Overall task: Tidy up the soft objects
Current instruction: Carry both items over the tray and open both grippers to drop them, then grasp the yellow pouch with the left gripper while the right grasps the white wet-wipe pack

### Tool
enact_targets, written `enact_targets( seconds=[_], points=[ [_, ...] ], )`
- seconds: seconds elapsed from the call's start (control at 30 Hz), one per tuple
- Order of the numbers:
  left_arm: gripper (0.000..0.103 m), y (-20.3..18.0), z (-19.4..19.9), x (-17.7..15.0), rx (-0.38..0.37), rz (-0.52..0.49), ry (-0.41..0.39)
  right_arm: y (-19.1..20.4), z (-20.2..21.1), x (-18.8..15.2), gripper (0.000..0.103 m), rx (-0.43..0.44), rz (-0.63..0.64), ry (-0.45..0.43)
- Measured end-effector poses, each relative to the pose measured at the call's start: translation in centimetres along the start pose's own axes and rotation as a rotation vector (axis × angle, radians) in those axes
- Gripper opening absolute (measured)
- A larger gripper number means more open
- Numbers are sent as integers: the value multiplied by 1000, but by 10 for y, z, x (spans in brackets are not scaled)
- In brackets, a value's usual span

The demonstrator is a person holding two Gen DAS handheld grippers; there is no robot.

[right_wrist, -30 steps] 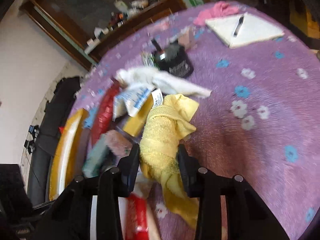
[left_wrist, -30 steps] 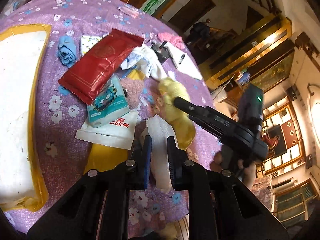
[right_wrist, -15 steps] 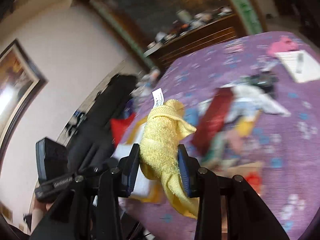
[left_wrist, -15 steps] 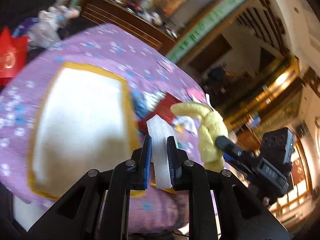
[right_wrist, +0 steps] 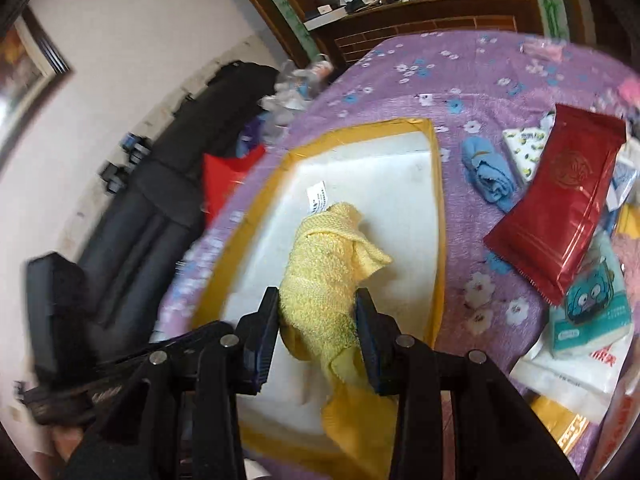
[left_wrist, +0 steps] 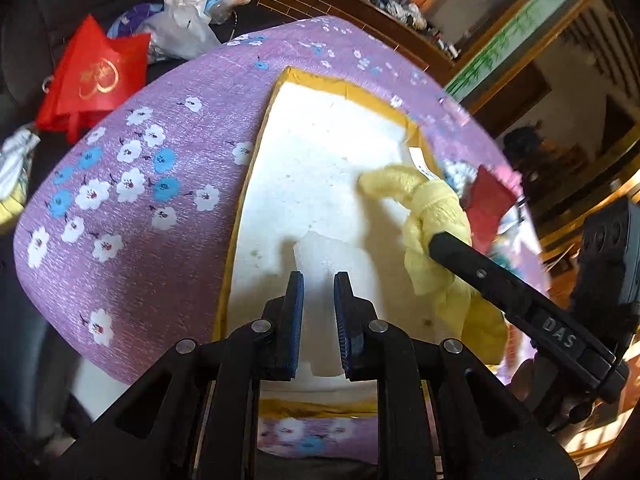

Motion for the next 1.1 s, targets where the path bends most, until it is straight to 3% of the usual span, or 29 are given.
enact_targets(
  seconds=[0.13, 0.23, 0.27, 0.33, 0.4, 0.53, 0.67, 0.73, 0.87, 1.1],
  points=[
    [15, -1, -6, -3, 37, -50, 3, -6, -15, -6, 37, -40, 8, 35],
    [17, -3, -6, -2, 9, -65, -6, -6, -17, -9, 41, -78, 31, 36],
    [27, 1, -7, -2, -7, -44, -5, -6, -15, -8, 42, -62, 30, 30],
    [39, 0, 3, 2, -37, -21, -8, -6, -8, -8, 58, -38, 8, 4],
    [52, -3, 16, 3, -80, -7, -29, -1, 4, -6, 67, 9, 6, -30],
    [73, -24, 50, 9, -52, -23, -202, 6, 42, -2, 70, 114, -3, -114],
    [77, -72, 60, -6, -57, -131, -271, -2, 91, -16, 75, 106, -15, -209],
    [77, -97, 58, -15, -43, -180, -266, -14, 113, -27, 75, 110, -48, -232],
    [77, -134, 57, -31, -97, -221, -228, -37, 148, -48, 75, 149, -106, -248],
    [77, -184, 38, -59, -169, -293, -43, -92, 188, -73, 75, 7, -184, -247]
  ],
)
Point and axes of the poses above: each gripper's, at about its wrist camera, not at the fingertips, and z roughly against the way its jaws point, y to its left, x to its top, the point moved 8 cm from there along -z, roughly the way its jaws point, and after that the axes turned 15 degrees about x, right-handed, at the moved point
